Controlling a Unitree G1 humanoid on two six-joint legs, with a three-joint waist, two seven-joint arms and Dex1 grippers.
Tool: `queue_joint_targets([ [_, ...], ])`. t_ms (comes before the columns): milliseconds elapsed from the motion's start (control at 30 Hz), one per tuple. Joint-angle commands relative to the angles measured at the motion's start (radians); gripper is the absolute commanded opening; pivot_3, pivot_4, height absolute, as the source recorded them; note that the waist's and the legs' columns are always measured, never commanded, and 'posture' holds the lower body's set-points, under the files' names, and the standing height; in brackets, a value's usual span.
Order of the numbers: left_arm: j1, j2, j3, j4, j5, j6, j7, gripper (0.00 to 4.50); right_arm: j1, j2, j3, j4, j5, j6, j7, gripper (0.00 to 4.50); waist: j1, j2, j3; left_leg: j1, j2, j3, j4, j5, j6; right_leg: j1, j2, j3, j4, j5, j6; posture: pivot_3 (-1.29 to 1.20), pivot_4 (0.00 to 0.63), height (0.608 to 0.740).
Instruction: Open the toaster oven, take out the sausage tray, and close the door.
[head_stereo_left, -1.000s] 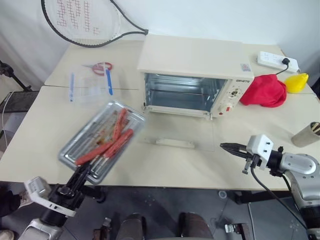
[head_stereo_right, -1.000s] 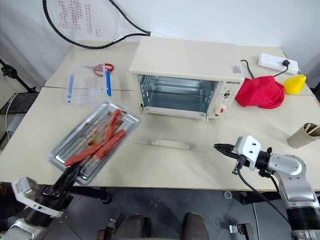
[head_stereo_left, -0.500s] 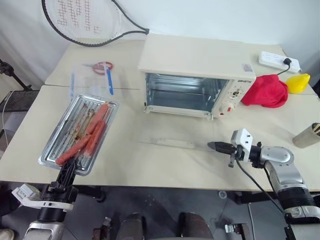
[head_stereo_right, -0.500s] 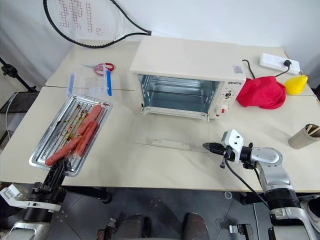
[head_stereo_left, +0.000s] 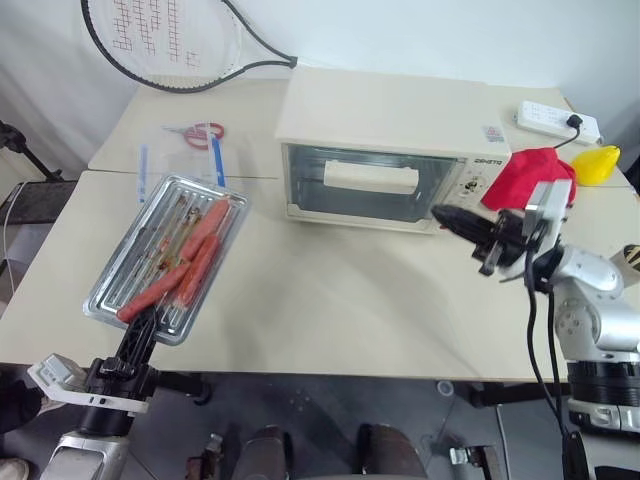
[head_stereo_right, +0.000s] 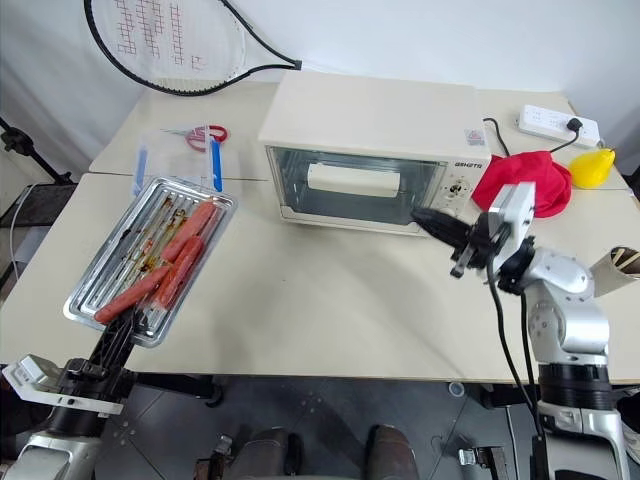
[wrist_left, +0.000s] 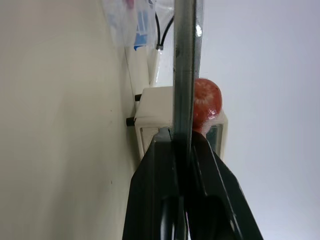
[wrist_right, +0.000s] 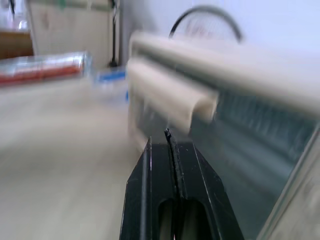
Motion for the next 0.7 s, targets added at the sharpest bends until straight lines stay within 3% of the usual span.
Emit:
queue_joint_targets([
  [33,0.017,0.050,0.013,-0.001,-0.027,0.043,-0.064,0.00,0.017,-0.027,-0.031,-0.071,0.059,0.080,-0.007,0.01,0.002,0.000,0.000,0.000,0.000,0.000,0.000,0.000,0.000,0.000,0.000,0.000,0.000,0.000,0.000,0.00,0.150,0.740],
  [67,0.020,0.064,0.012,0.003,-0.027,0.054,-0.073,0.00,0.023,-0.031,-0.034,-0.082,0.062,0.092,-0.008,0.01,0.003,0.000,0.000,-0.001,0.000,-0.001,0.000,0.000,0.000,0.000,0.000,0.000,0.001,0.000,0.000,0.00,0.150,0.740],
  [167,0.033,0.139,-0.010,0.019,-0.027,0.113,-0.135,0.00,0.105,-0.084,-0.042,-0.155,0.064,0.117,0.046,0.62,0.008,0.000,0.000,-0.002,0.000,-0.001,0.000,-0.001,0.002,0.000,-0.001,0.000,0.001,0.000,0.000,0.00,0.150,0.740],
  [367,-0.042,0.411,-0.072,0.199,-0.027,0.326,-0.261,0.00,0.351,-0.171,-0.123,-0.261,0.011,0.043,0.114,2.53,0.025,0.001,0.000,-0.001,-0.003,0.001,0.000,-0.003,0.004,0.000,0.000,0.000,-0.001,0.000,0.000,0.00,0.150,0.740],
  [567,-0.313,0.582,-0.209,0.457,-0.027,0.519,-0.298,0.00,0.627,-0.176,-0.298,-0.325,-0.018,-0.010,0.119,4.46,0.025,0.003,0.000,0.000,-0.002,0.001,0.000,-0.002,0.003,0.000,0.000,0.001,0.000,0.000,0.000,0.00,0.150,0.740],
  [700,-0.488,0.625,-0.326,0.580,-0.027,0.602,-0.281,0.00,0.763,-0.142,-0.375,-0.393,-0.015,-0.018,0.094,4.46,0.020,0.004,0.000,0.000,-0.002,0.002,-0.001,-0.002,0.003,-0.001,0.000,0.002,0.004,0.000,0.000,0.00,0.150,0.740],
])
